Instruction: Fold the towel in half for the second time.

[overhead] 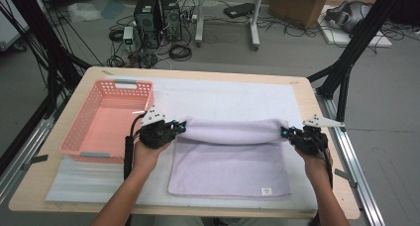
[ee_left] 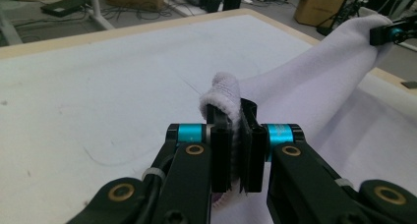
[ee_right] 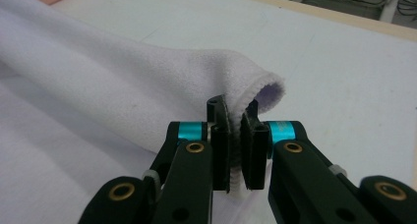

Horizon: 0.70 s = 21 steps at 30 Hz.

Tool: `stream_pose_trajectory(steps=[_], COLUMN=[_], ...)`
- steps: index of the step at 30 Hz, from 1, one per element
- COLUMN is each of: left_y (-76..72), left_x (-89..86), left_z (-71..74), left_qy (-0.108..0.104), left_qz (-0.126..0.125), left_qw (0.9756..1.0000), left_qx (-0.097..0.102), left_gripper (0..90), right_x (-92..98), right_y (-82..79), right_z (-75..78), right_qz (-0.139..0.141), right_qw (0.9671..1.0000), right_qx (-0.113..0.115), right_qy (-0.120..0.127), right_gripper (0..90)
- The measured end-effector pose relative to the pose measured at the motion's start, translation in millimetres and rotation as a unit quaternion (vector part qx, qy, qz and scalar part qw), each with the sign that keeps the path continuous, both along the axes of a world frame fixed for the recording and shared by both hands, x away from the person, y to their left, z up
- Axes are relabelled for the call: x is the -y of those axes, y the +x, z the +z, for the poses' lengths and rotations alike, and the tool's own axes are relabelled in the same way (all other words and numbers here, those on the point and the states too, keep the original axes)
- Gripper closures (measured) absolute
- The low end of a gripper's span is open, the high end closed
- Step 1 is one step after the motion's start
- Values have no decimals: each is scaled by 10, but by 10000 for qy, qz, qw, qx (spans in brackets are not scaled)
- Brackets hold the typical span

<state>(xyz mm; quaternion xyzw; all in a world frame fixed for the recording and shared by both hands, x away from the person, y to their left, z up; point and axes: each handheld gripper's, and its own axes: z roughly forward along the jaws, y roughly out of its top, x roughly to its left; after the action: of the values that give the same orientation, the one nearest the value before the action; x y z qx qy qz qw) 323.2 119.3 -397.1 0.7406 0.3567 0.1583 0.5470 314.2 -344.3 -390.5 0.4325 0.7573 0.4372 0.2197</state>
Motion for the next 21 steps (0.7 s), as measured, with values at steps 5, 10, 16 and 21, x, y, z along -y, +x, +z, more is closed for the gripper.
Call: stream_pose_trajectory(steps=[5,10,16,21], left_y=[-197,-314,-352,-243], left_x=[-59,-73,-50,-55], left_z=[-151,-279,-375,-344], left_qy=[22,96,124,142], left_qz=[-112,-177,13,13], left_qw=[9999,9995,9992,9992], left_qx=[-128,-237,-385,-363], left_gripper=[853,849,569,445], right_x=[7,40,67,136], right_y=[-252,-442,-462,-429], right_z=[-140,-285,-337,-187], right_qz=[81,144,-55,-308], right_qw=[9999,9995,9987,9989], right_qx=[-128,-270,-514,-224], right_qy=[-3,-122,3,276], right_gripper=[848,843,577,437])
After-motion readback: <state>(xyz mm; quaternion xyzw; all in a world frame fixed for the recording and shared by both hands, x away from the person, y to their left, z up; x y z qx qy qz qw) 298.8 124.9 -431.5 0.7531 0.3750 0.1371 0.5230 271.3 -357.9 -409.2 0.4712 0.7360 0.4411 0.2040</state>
